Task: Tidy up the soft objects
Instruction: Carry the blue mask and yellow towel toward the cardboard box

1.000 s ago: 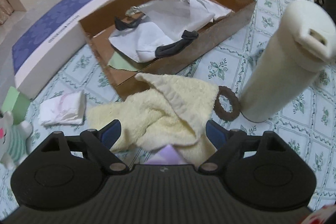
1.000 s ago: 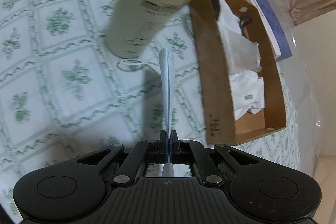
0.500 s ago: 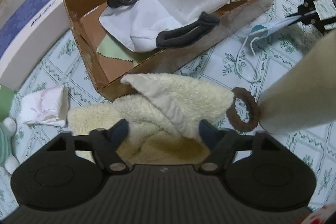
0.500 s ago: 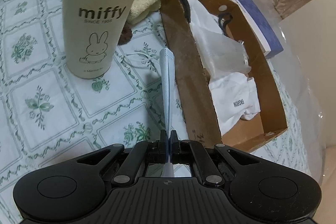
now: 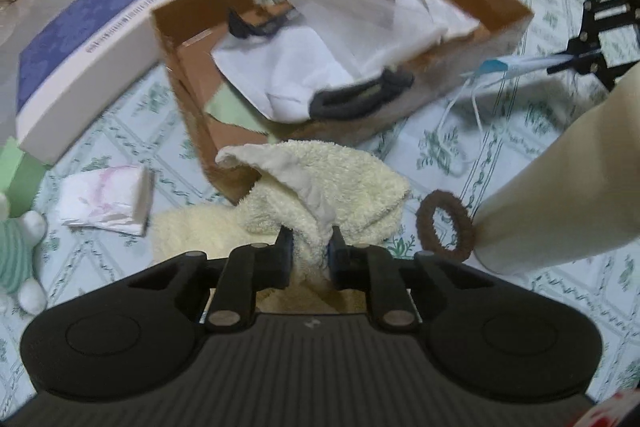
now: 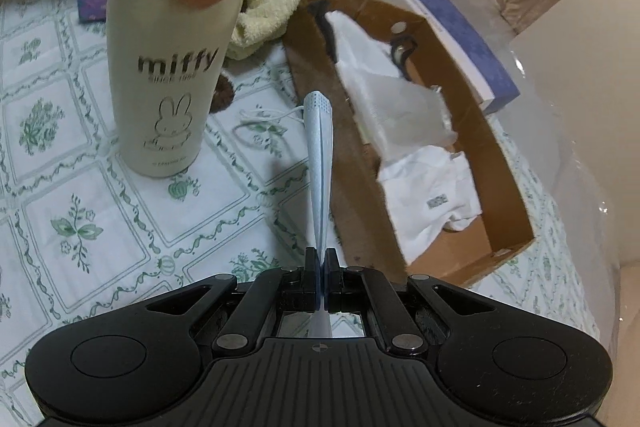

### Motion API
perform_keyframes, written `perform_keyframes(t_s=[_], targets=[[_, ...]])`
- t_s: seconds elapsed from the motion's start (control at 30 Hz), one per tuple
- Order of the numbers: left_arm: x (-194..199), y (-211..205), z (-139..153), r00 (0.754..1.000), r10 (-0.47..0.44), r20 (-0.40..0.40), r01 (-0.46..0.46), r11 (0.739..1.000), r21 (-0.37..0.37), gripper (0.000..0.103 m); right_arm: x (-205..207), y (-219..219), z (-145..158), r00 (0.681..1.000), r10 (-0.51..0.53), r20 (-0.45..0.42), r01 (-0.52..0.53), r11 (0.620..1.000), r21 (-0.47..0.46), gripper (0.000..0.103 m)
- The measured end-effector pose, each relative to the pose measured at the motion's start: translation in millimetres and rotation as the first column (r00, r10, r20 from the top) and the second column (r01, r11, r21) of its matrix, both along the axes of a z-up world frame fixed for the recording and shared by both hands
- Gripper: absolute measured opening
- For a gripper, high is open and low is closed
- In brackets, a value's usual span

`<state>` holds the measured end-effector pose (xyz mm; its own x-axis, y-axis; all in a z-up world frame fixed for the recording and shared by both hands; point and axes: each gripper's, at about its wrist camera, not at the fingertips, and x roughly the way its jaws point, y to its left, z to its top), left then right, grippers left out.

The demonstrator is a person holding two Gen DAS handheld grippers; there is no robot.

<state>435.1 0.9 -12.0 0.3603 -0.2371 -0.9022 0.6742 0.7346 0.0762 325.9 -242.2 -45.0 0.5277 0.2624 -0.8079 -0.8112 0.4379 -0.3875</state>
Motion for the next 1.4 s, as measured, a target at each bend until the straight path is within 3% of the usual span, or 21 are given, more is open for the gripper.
perform_keyframes(t_s=[0.4, 0.63, 0.97, 1.4], targets=[[-10.6, 21.2, 91.6, 0.992, 0.068, 0.111, -0.056, 0.993, -0.102, 0.015, 2.6, -4.6, 49.8, 0.996, -0.076, 0.055, 0.071, 0.995, 0.071, 0.002], [-10.2, 10.3, 134.5, 0.983, 0.063, 0.171, -0.043, 0.992, -0.117, 0.015, 10.7, -10.1, 83.2, 0.988, -0.133, 0.079, 0.122, 0.984, 0.128, 0.001], [-4.5, -10.3, 150.0, 0.977, 0.045, 0.206, -0.028, 0.996, -0.087, 0.015, 27.9, -13.3, 114.9, 0.978, -0.198, 0.065, 0.181, 0.963, 0.202, 0.002], [3.0, -36.6, 149.2, 0.978, 0.016, 0.21, 0.005, 0.995, -0.096, 0.015, 39.6, -22.2, 122.0, 0.969, -0.237, 0.068, 0.218, 0.953, 0.21, 0.002]])
